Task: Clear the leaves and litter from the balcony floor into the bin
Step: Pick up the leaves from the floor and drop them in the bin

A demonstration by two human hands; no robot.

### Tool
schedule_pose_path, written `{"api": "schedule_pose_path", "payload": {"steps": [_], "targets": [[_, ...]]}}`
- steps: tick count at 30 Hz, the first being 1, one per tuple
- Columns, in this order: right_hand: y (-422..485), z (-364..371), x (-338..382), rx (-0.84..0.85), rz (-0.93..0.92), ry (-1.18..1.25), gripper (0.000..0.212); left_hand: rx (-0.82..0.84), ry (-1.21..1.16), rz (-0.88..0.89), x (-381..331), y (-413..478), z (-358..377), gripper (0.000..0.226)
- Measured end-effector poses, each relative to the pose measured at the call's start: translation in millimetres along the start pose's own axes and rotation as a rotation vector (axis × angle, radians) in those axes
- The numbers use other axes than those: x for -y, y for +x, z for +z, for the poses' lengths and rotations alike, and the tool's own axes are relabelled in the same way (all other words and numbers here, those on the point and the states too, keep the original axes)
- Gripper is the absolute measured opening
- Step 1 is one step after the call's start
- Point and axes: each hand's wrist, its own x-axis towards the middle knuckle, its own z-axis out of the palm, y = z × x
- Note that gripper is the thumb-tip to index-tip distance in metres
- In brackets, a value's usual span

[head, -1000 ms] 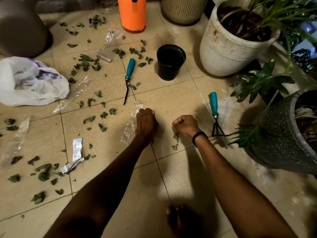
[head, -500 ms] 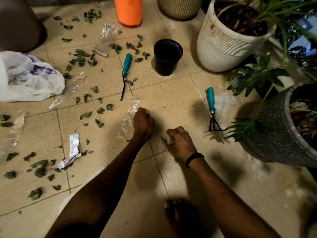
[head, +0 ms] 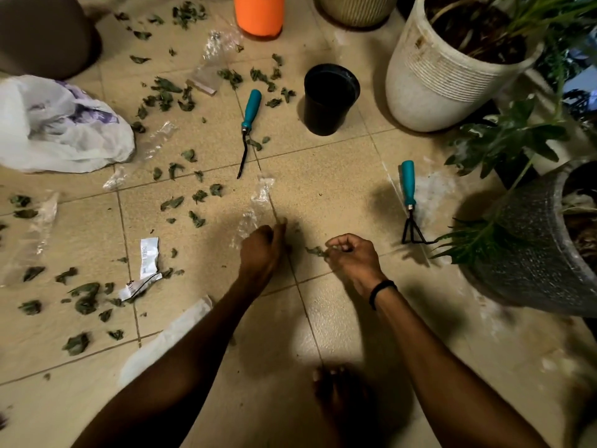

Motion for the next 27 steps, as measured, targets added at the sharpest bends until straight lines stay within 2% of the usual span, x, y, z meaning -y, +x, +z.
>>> {"api": "schedule_pose_path", "payload": {"steps": [2, 4, 7, 8, 10, 12, 15, 20, 25, 26, 27], "targets": [[0, 2, 4, 0.008, -0.016, -0.029, 0.019, 0.032, 0.225, 0.152, 12, -9, 9, 0.026], [-1, 9, 6, 0.041, -0.101, -0.196, 0.022, 0.042, 0.299, 0.148, 21, -17, 17, 0.018], [-10, 20, 3, 0.061, -0.341, -0.539, 0.035, 0.037, 0.44, 0.261, 23, -27, 29, 0.028], [-13, 25, -1, 0.064, -0.41, -0.591, 0.033, 0.023, 0.453, 0.281, 23, -29, 29, 0.029], [-20, 36, -4, 0.042, -0.468, -0.576, 0.013, 0.005, 0.446, 0.299, 26, -30, 27, 0.025], [-23, 41, -6, -0.005, -0.458, -0.538, 0.004, 0.015, 0.416, 0.306, 29, -30, 27, 0.022], [-15, 36, -1, -0.035, -0.366, -0.486, 0.006, 0.019, 0.413, 0.346, 33, -31, 28, 0.023], [7, 28, 31, -0.053, -0.199, -0.208, 0.017, -0.005, 0.36, 0.262, 25, -30, 32, 0.015], [22, 51, 38, 0.053, -0.453, -0.498, 0.02, -0.105, 0.205, 0.11, 11, -24, 26, 0.014], [22, 56, 39, 0.026, -0.504, -0.631, 0.018, -0.156, 0.182, 0.097, 11, -24, 25, 0.011], [21, 61, 40, 0.025, -0.519, -0.662, 0.014, -0.198, 0.162, 0.096, 13, -25, 22, 0.009]]}}
